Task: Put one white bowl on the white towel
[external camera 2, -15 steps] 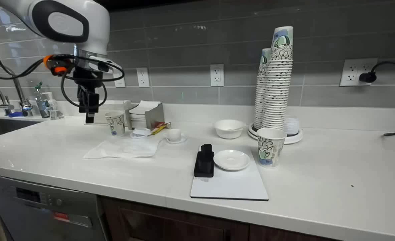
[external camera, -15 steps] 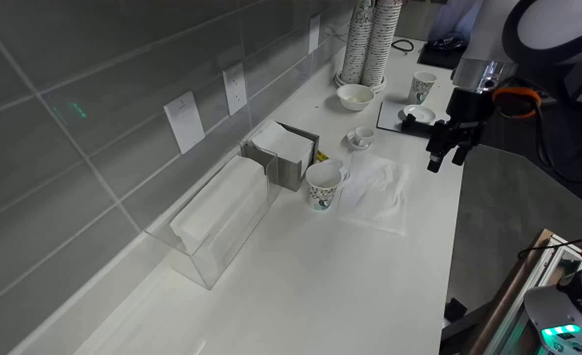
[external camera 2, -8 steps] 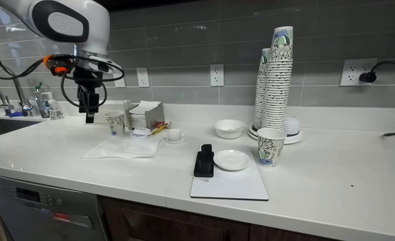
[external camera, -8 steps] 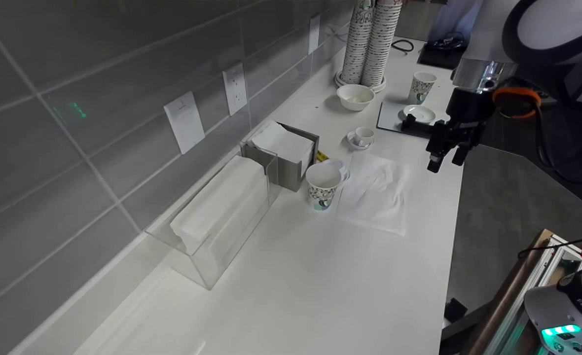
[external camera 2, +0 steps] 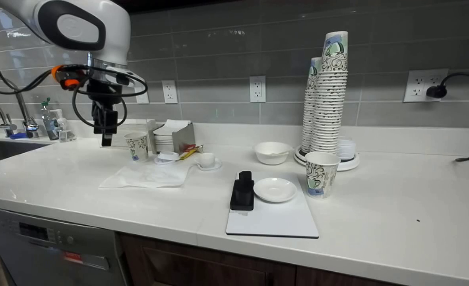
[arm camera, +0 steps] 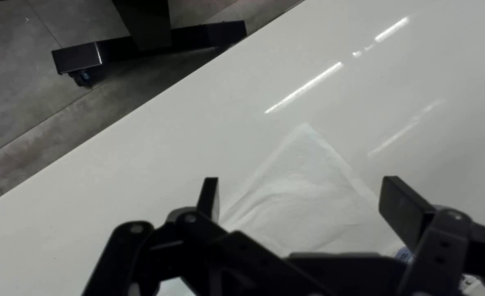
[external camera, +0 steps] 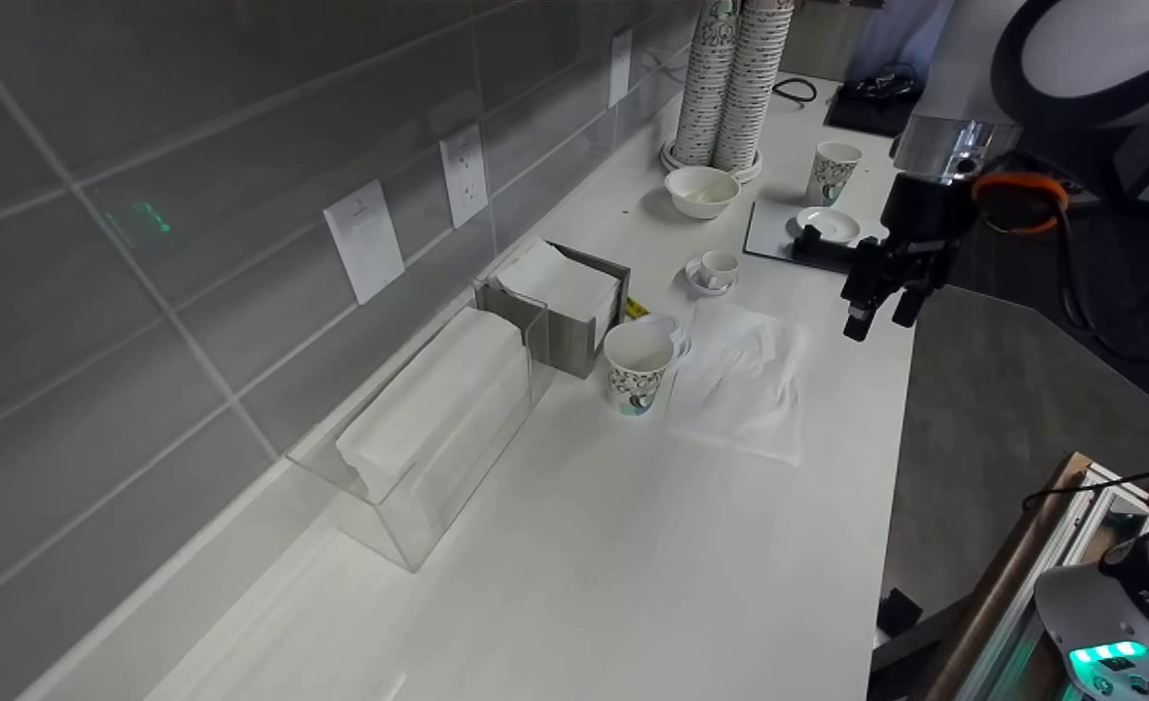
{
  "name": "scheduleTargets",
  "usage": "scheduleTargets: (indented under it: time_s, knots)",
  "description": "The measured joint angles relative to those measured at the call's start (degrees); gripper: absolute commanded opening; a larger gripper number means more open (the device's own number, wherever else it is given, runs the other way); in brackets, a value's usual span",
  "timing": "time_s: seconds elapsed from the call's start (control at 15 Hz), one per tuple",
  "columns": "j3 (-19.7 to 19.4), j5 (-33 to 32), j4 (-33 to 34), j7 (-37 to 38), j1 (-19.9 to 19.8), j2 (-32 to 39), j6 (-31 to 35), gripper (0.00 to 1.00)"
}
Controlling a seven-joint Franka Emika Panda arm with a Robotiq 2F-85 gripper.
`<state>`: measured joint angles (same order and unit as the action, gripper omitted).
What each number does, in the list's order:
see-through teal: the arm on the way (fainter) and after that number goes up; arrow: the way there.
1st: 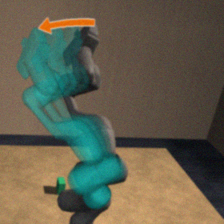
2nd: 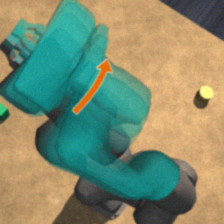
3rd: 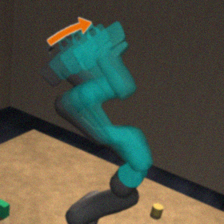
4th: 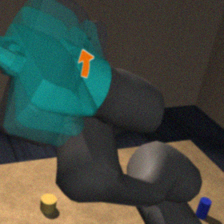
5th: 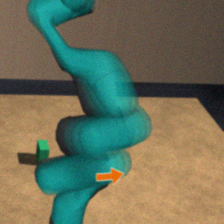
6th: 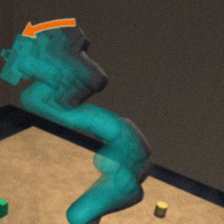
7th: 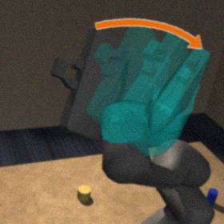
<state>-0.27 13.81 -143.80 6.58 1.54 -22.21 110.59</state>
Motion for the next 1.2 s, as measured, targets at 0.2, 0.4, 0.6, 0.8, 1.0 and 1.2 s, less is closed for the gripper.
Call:
scheduleTargets:
  time_s: [0.2,0.4,0.6,0.8,1.0,1.2]
  knots:
    - [0.0,0.0,0.0,0.0,0.0,0.0,0.0,1.00]
    - [0.0,0.0,0.0,0.0,0.0,0.0,0.0,1.00]
    - [0.0,0.0,0.0,0.0,0.0,0.0,0.0,1.00]
    - [0.0,0.0,0.0,0.0,0.0,0.0,0.0,1.00]
    - [1.0,-0.4,-0.1,-1.7,0.2,0.0,2.1,1.00]
    - [3.8,-1.0,0.0,-3.3,1.4,-0.1,9.1,1.00]
